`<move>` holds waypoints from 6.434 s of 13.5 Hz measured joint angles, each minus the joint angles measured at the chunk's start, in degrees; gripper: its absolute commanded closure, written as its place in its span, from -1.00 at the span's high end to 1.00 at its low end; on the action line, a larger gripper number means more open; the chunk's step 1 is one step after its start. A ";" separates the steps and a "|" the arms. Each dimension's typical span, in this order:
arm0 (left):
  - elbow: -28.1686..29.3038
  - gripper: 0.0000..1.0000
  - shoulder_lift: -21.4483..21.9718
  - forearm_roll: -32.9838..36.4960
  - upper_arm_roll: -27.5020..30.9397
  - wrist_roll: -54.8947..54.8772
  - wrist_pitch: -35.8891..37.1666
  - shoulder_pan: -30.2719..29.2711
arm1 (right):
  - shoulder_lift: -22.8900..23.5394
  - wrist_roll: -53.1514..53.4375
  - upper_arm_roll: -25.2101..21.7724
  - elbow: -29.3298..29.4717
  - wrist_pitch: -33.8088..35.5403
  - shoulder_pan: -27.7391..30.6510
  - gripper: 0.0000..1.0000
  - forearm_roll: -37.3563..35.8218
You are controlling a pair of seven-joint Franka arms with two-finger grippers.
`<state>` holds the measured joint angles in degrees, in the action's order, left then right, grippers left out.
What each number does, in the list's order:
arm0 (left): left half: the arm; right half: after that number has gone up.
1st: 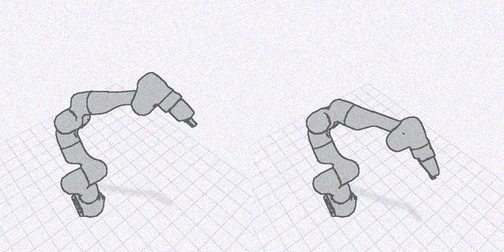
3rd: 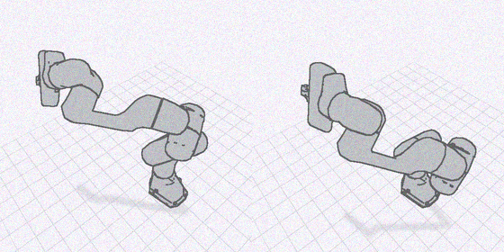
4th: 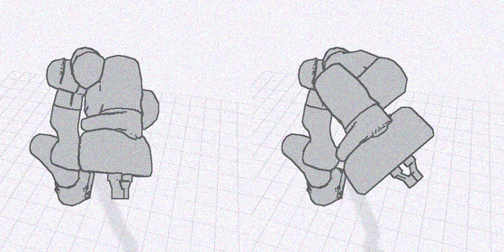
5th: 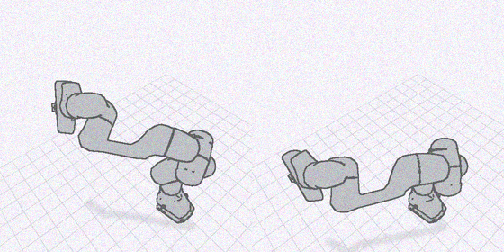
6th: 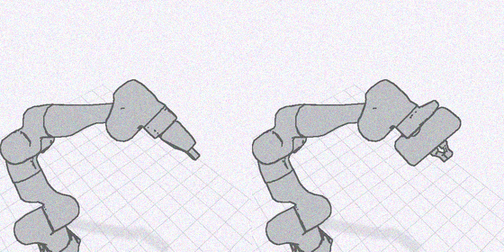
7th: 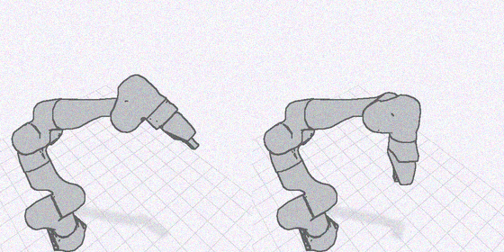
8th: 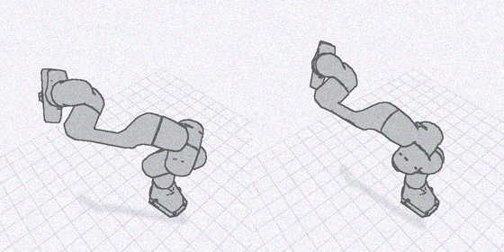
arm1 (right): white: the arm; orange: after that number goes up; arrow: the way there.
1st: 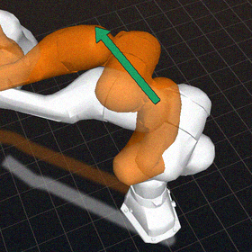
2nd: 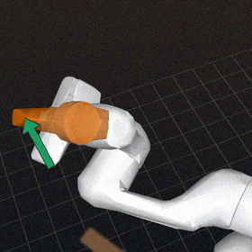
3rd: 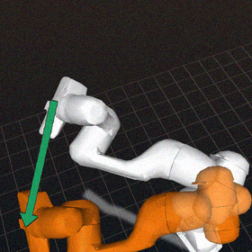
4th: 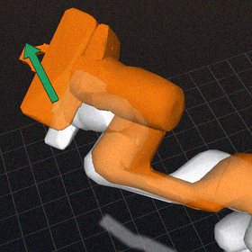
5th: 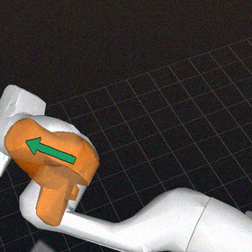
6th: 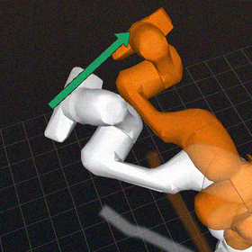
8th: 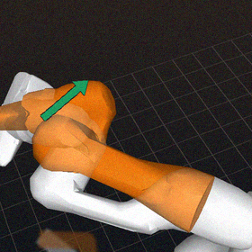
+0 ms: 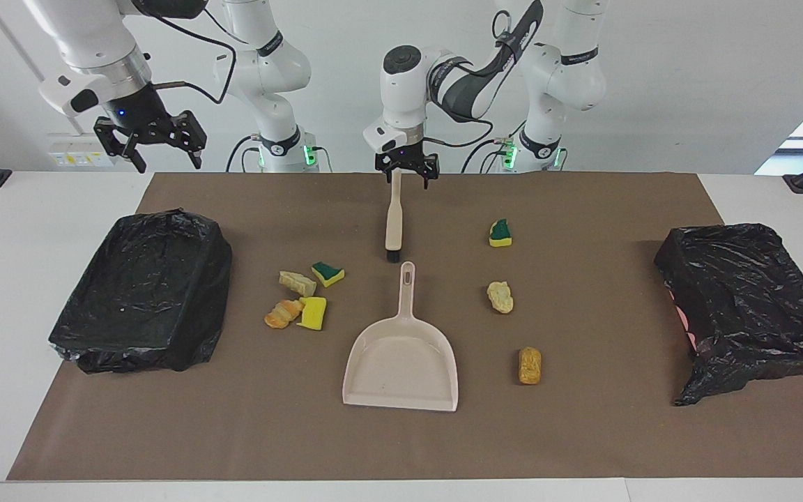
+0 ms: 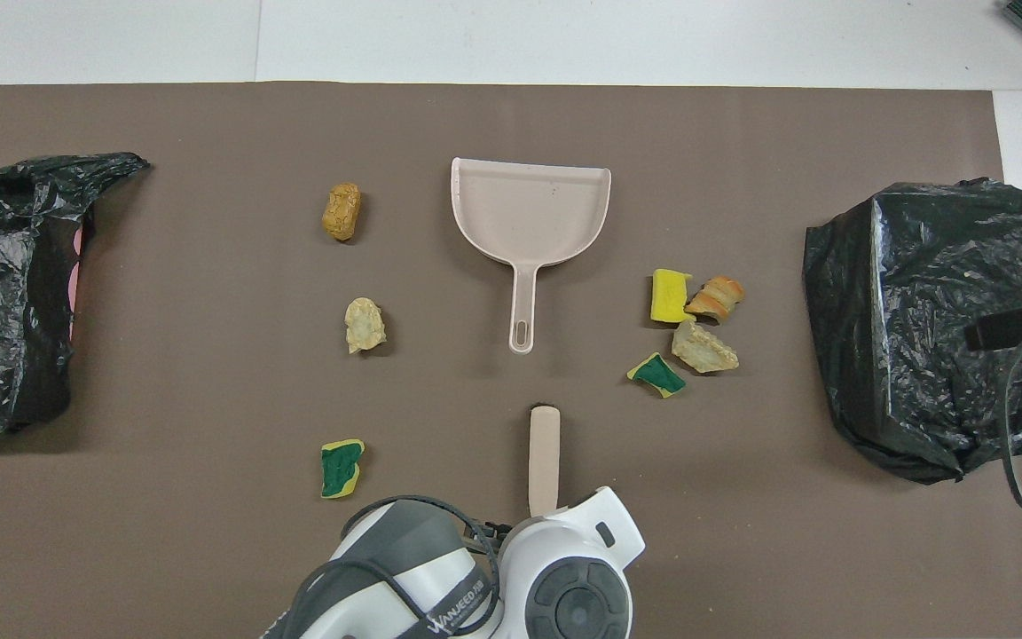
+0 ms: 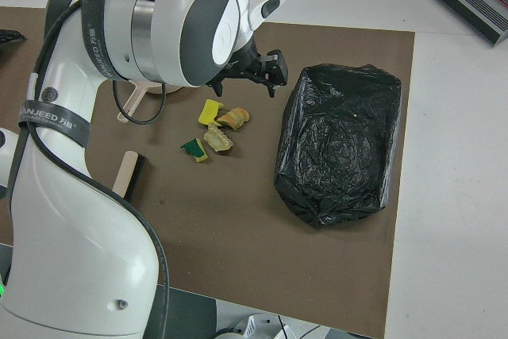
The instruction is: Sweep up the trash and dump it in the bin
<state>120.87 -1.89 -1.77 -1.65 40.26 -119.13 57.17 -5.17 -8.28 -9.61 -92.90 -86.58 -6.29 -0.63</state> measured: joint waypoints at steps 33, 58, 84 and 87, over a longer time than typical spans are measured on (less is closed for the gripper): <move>4.11 -1.00 9.08 -5.76 2.21 17.87 26.20 -6.75 | 8.56 18.01 0.76 3.43 -1.35 -11.02 1.00 -0.33; 4.34 -1.00 -0.35 -20.16 2.21 47.26 -2.69 -26.90 | 38.12 48.96 2.65 13.03 -21.90 -28.43 1.00 9.17; 5.84 -1.00 3.51 -1.88 1.16 -7.52 12.63 -34.16 | 24.48 1.21 2.11 1.60 -20.96 -23.03 -1.00 8.19; 7.81 -1.00 4.56 -1.83 1.06 -10.52 9.93 -33.54 | 19.07 -17.11 2.04 -5.66 -21.67 -20.80 -1.00 8.07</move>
<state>128.68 2.67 -3.61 -0.59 29.74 -109.20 23.64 13.90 -25.38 -7.57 -98.55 -108.25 -27.10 7.44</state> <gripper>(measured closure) 0.731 0.670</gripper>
